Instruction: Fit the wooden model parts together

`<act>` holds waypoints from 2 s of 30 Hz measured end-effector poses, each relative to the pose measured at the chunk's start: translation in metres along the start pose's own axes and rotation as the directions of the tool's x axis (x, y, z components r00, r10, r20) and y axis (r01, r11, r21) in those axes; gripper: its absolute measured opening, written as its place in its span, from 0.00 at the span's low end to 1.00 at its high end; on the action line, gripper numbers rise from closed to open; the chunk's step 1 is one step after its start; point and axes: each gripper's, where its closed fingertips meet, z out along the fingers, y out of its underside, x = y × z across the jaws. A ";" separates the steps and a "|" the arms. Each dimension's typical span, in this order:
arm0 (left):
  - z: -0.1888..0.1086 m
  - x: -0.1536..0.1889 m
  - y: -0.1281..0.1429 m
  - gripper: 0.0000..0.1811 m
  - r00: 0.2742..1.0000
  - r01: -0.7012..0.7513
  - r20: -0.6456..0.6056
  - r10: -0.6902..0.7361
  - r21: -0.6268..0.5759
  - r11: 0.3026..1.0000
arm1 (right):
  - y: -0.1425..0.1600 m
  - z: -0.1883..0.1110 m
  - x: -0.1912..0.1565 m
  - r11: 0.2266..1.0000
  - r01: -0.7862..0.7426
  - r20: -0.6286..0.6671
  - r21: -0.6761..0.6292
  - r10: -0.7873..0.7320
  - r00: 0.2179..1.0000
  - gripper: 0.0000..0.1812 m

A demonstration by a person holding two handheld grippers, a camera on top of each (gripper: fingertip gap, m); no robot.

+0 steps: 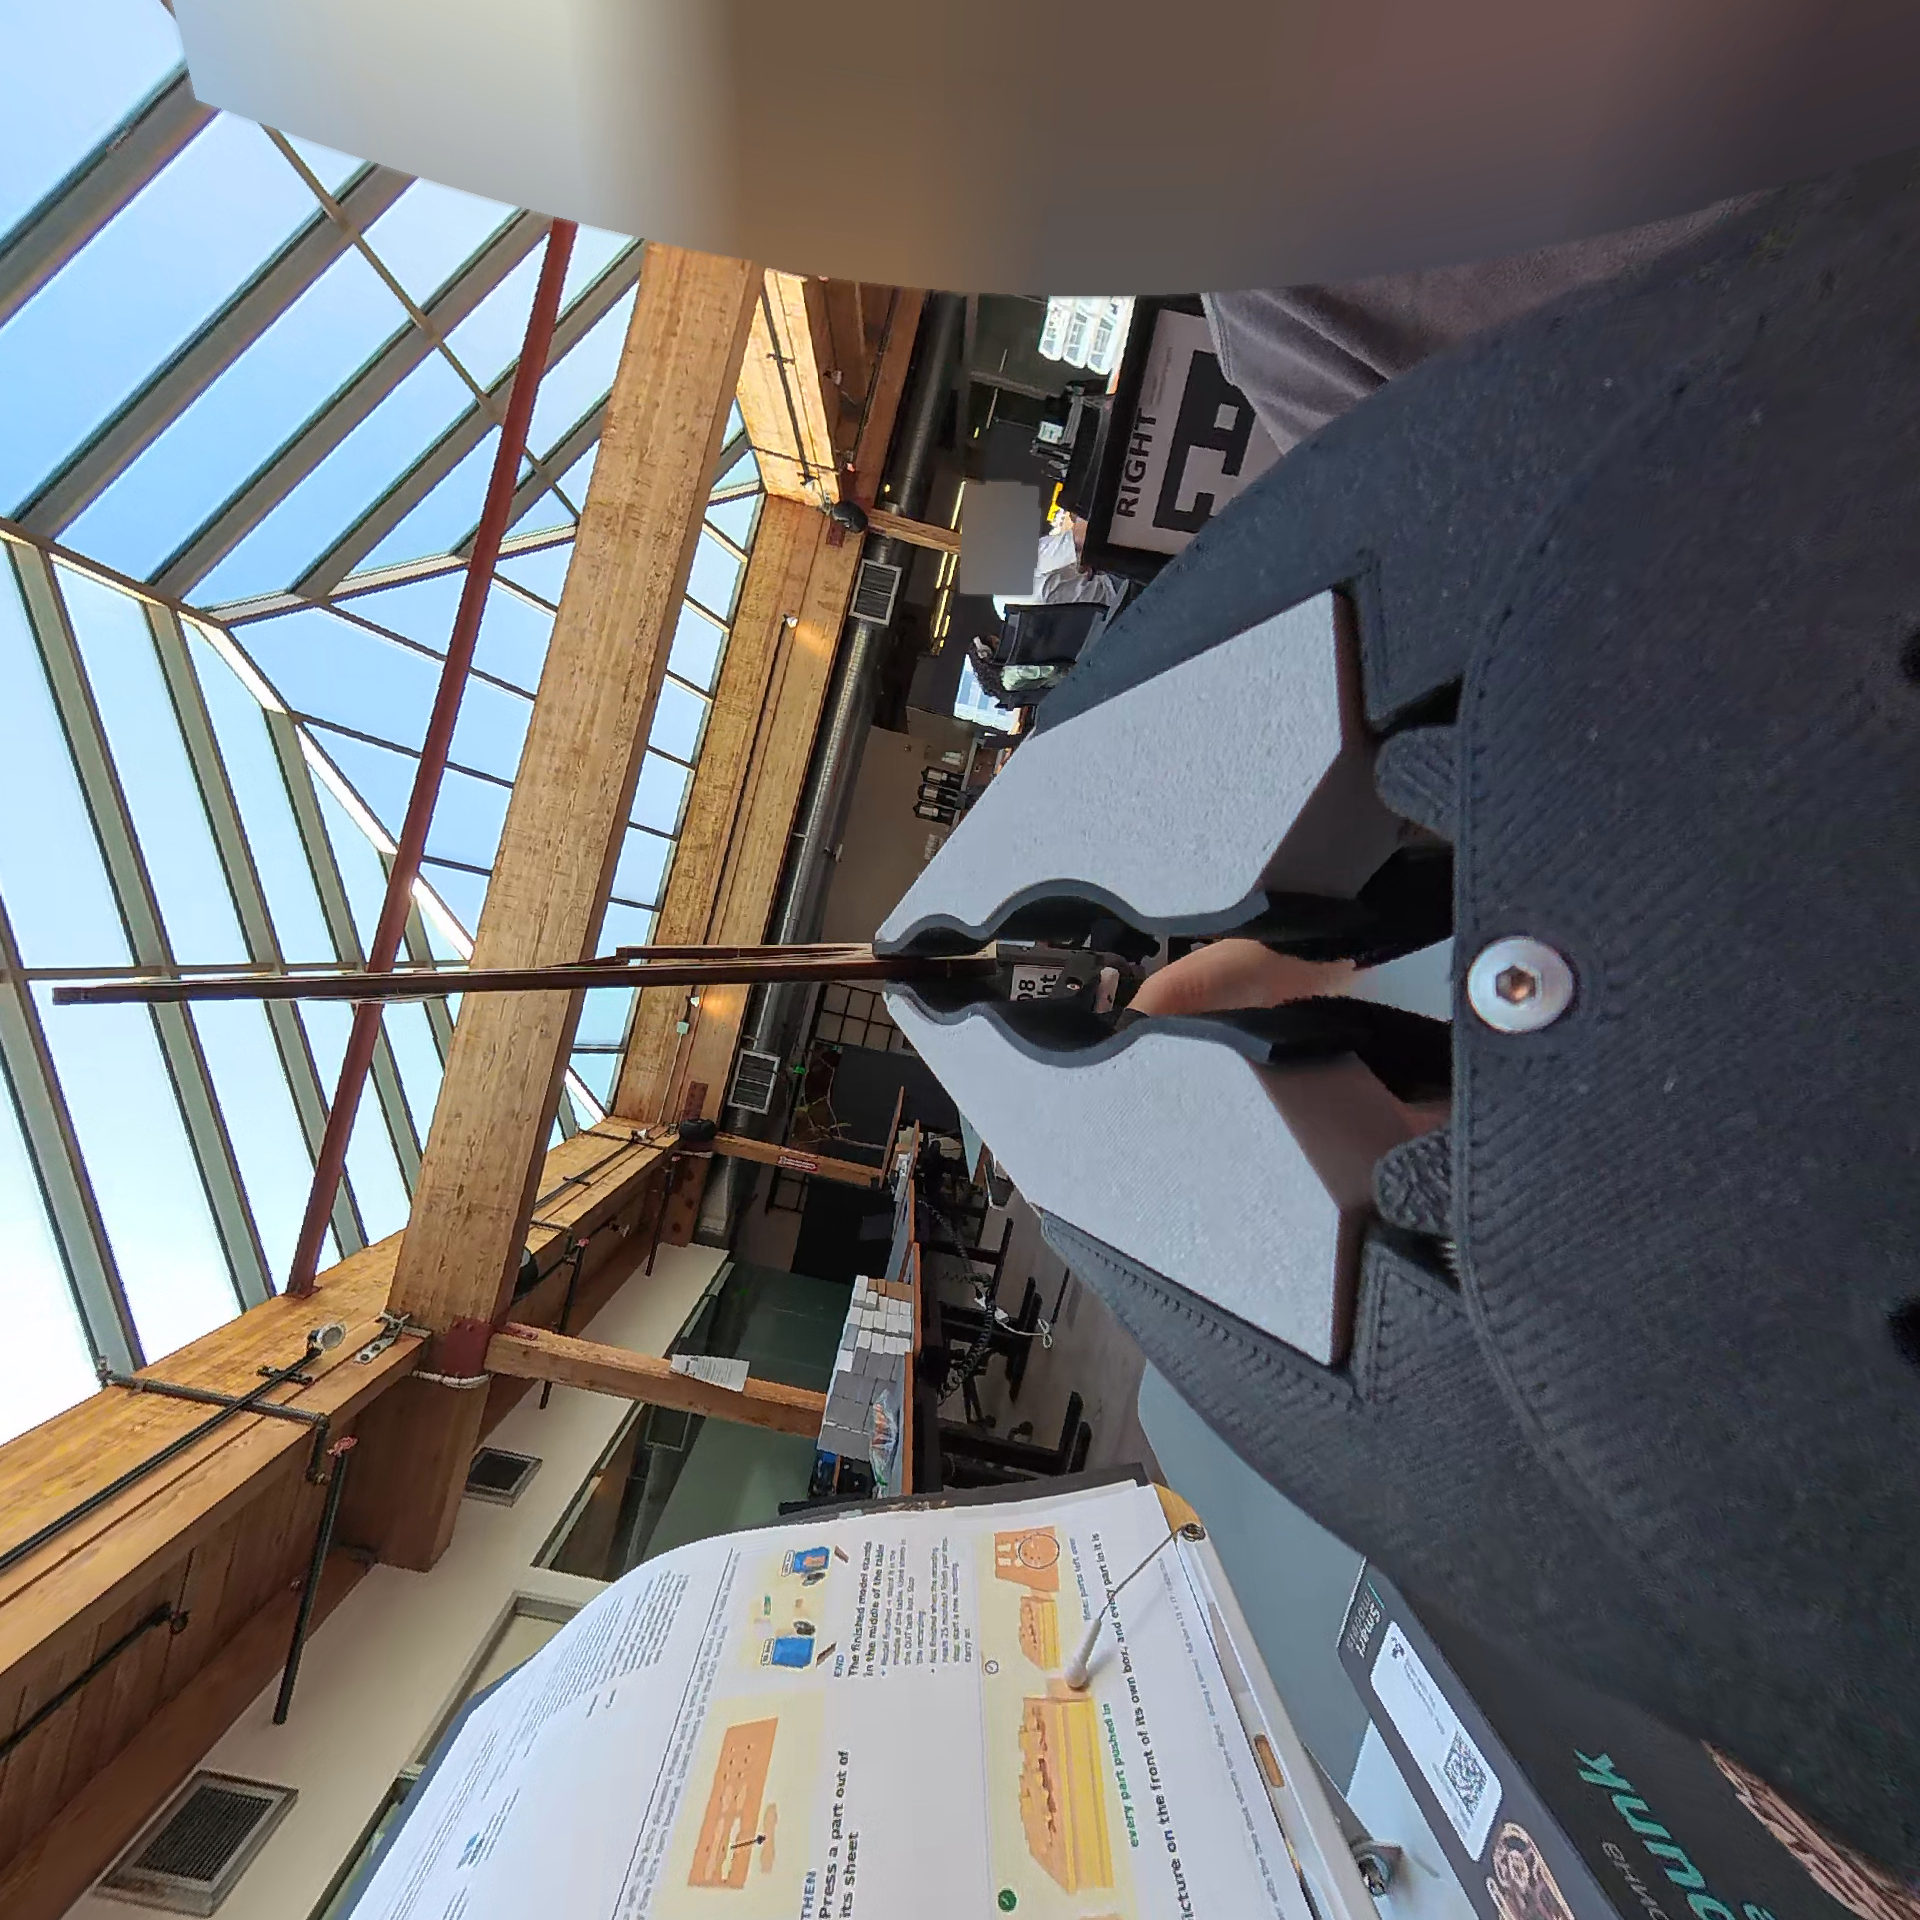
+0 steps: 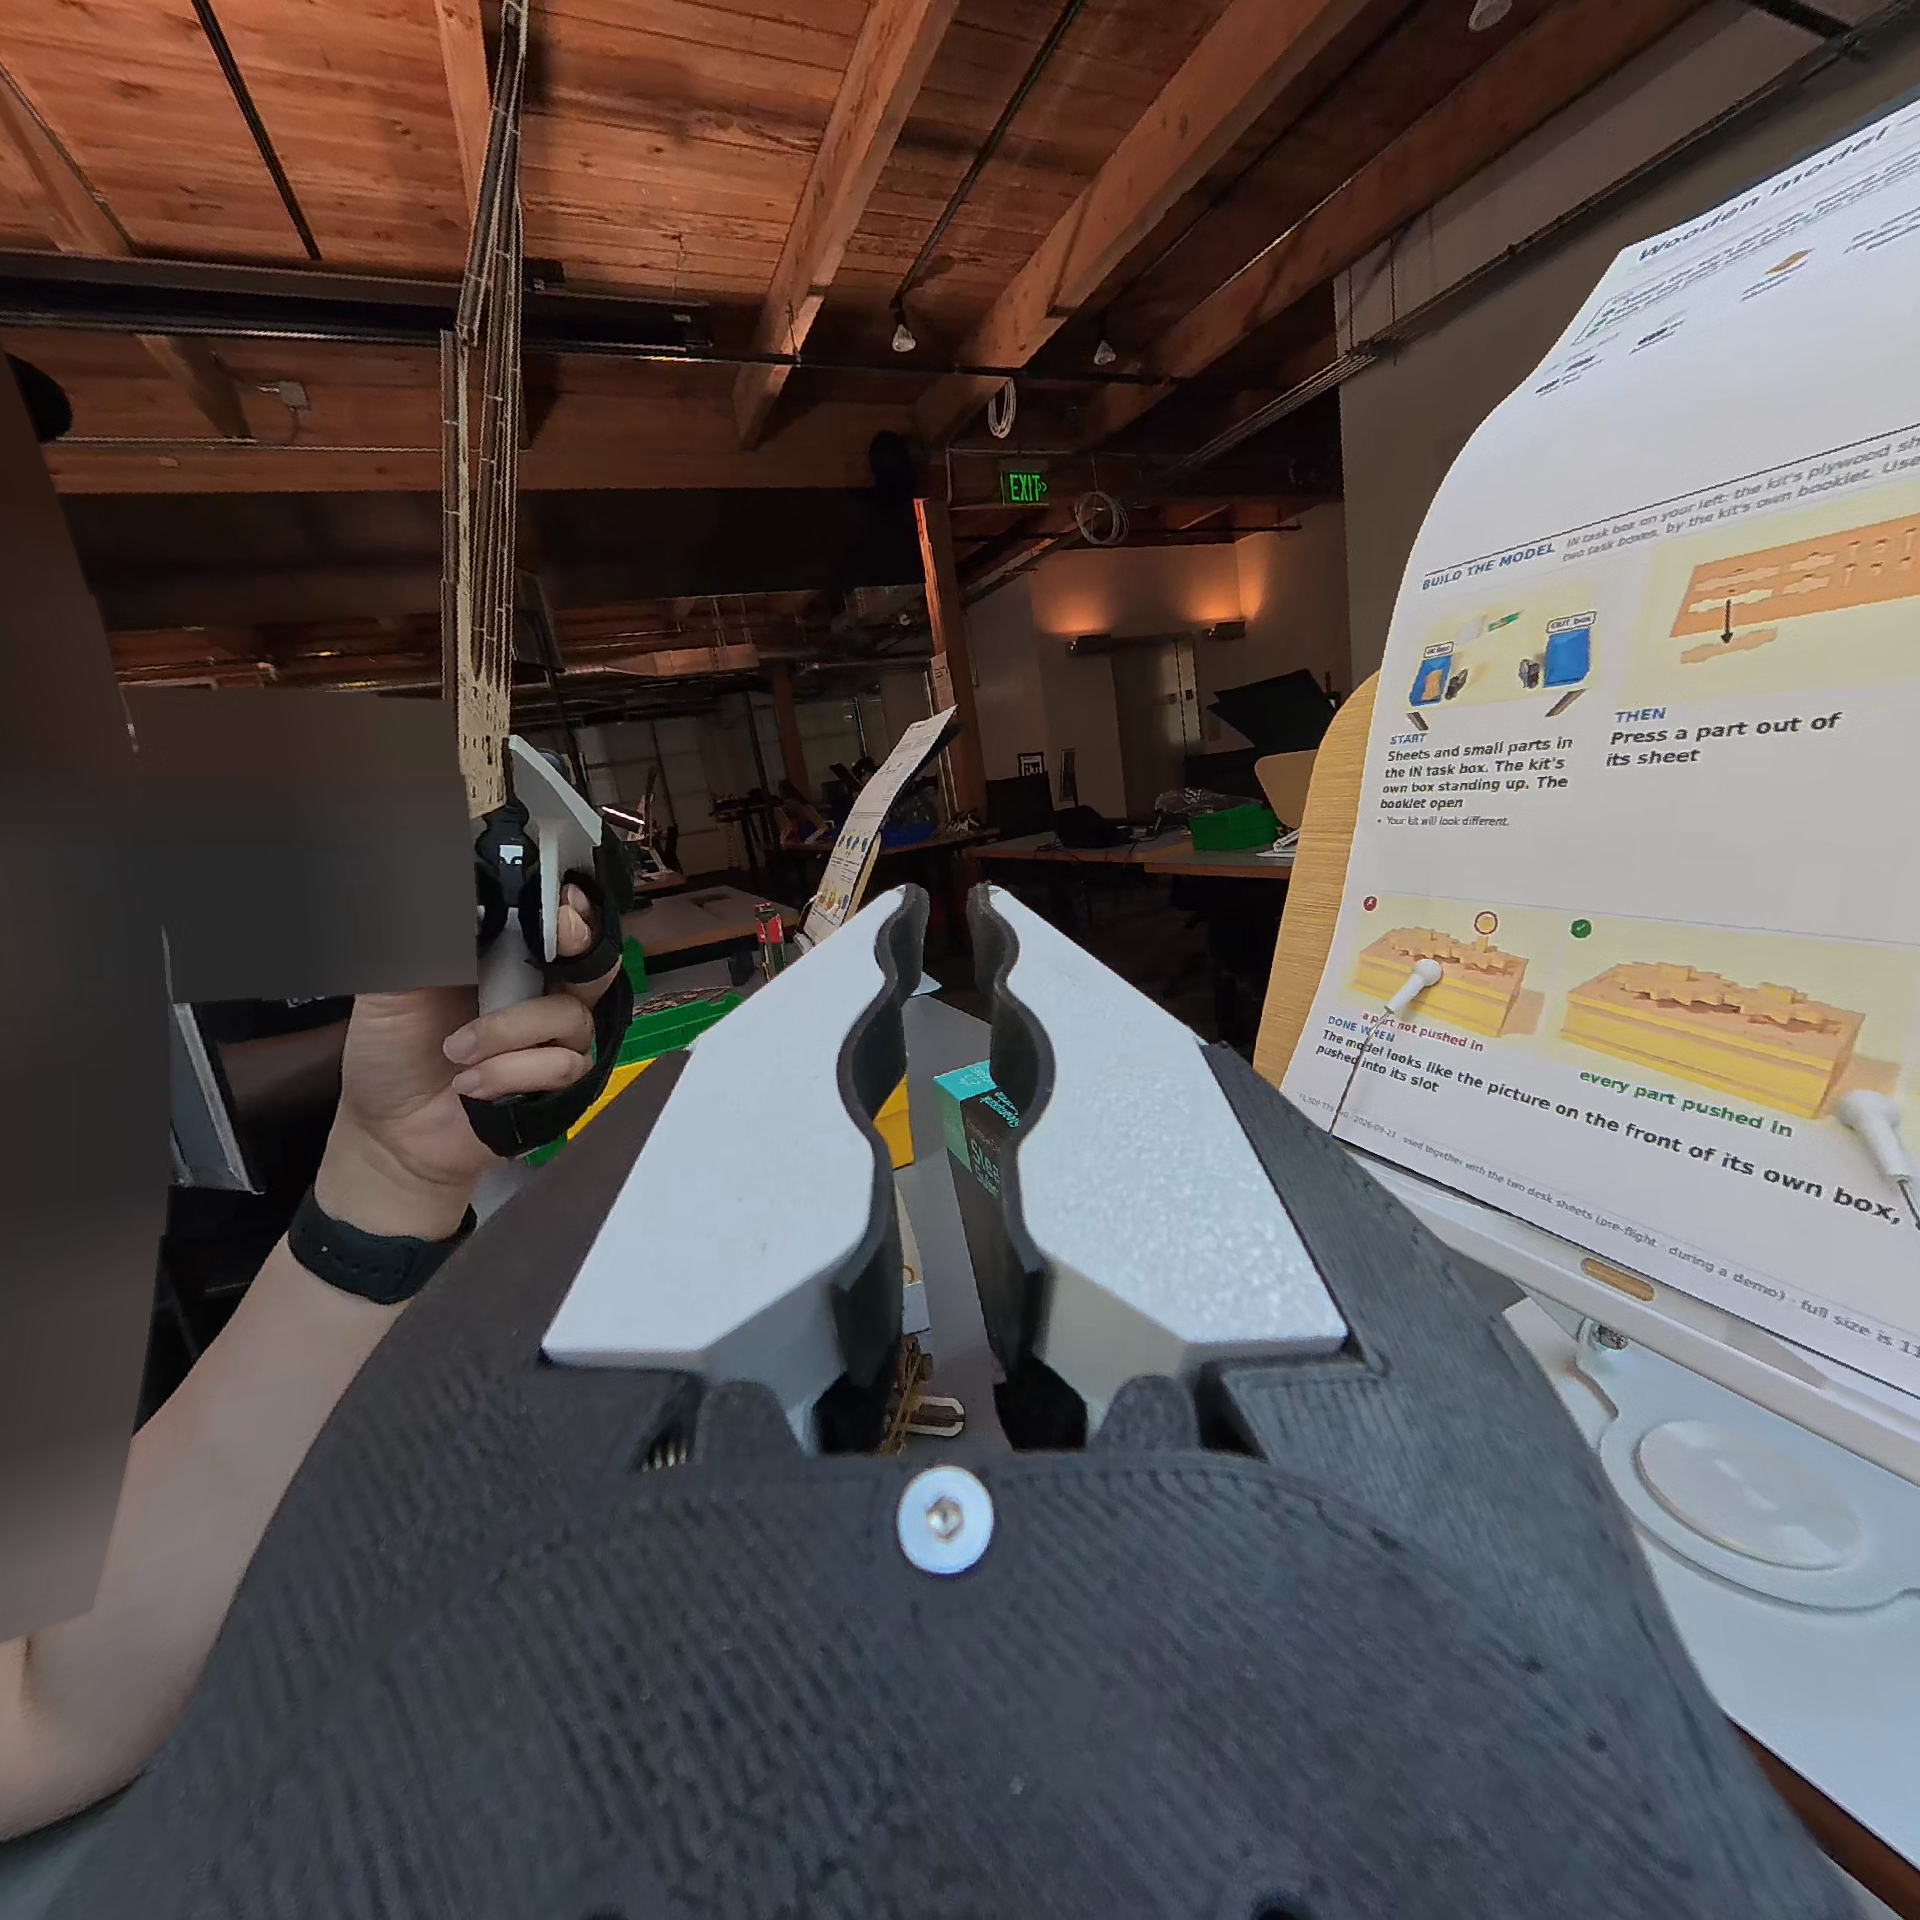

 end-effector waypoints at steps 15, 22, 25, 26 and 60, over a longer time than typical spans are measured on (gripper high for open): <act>0.002 -0.002 0.004 0.00 1.000 0.005 0.003 -0.005 -0.010 1.000 | -0.012 -0.009 0.005 0.999 -0.021 -0.008 0.044 0.021 1.000 0.04; 0.002 -0.002 0.003 0.00 1.000 0.005 0.000 -0.005 -0.008 1.000 | -0.006 -0.006 0.005 0.999 -0.026 -0.005 0.026 0.026 1.000 0.04; 0.002 -0.002 0.002 0.00 1.000 0.003 0.000 -0.003 -0.006 1.000 | -0.005 -0.005 0.006 0.999 -0.033 -0.004 0.025 0.033 0.999 0.04; 0.001 -0.002 0.002 0.00 1.000 0.002 0.000 -0.002 -0.004 1.000 | -0.005 -0.006 0.006 0.999 -0.036 -0.005 0.027 0.036 0.999 0.04; -0.295 0.009 0.056 0.00 0.423 0.291 0.890 -0.171 0.045 0.956 | -0.051 -0.027 -0.049 0.990 -0.136 0.248 -0.044 0.143 0.958 0.10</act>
